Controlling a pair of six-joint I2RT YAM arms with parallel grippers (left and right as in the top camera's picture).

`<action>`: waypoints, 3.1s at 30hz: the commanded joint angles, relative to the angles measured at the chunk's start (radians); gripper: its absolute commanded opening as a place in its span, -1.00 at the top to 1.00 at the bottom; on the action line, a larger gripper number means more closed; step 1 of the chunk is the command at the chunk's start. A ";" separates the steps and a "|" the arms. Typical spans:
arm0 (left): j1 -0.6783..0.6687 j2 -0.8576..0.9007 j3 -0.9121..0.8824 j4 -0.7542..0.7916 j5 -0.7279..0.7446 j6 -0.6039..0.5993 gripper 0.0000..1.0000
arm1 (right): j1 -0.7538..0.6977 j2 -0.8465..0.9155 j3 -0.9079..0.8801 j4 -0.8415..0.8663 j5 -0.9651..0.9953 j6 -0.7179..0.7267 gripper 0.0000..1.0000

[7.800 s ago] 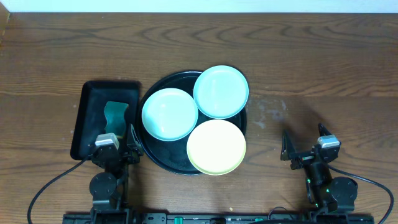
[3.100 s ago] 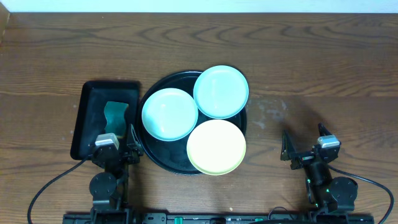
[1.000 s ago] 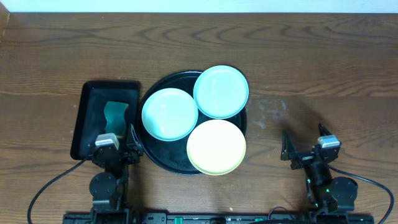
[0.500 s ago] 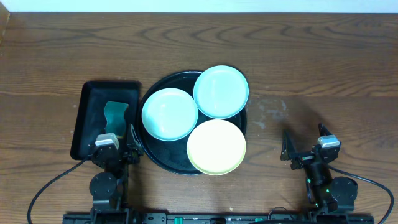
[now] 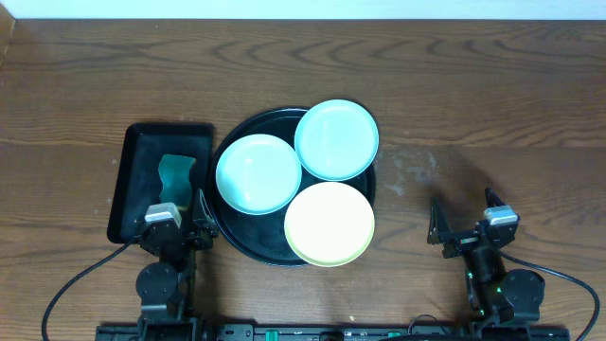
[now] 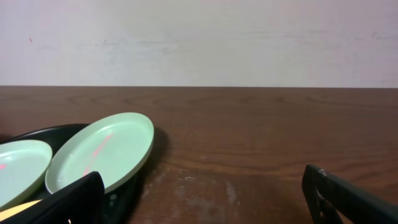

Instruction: Clean dirty plates on tray and stack at the side

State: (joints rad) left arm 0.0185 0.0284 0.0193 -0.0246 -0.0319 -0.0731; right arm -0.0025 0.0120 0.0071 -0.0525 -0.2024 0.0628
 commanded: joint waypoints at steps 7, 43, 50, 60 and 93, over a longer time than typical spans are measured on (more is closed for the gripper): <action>-0.003 0.003 -0.015 -0.022 0.014 -0.003 -0.57 | 0.010 -0.003 -0.002 0.015 -0.011 0.109 -0.98; -0.002 1.341 1.489 -1.049 0.126 0.061 -0.57 | 0.175 1.481 1.404 -0.754 -0.379 0.010 -0.98; -0.002 1.465 1.489 -0.991 0.126 0.062 -0.57 | 0.240 1.629 1.411 -0.600 -0.461 0.089 -0.81; 0.142 1.489 1.489 -1.016 0.126 -0.014 -0.57 | 0.513 1.792 1.411 -0.591 -0.168 0.462 -0.16; 0.263 1.489 1.487 -1.044 0.091 -0.014 -0.57 | 0.730 2.052 1.411 -0.488 0.102 0.547 0.57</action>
State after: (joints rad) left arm 0.2779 1.5230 1.4864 -1.0664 0.0719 -0.0784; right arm 0.7197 2.0274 1.4002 -0.5461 -0.1150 0.6167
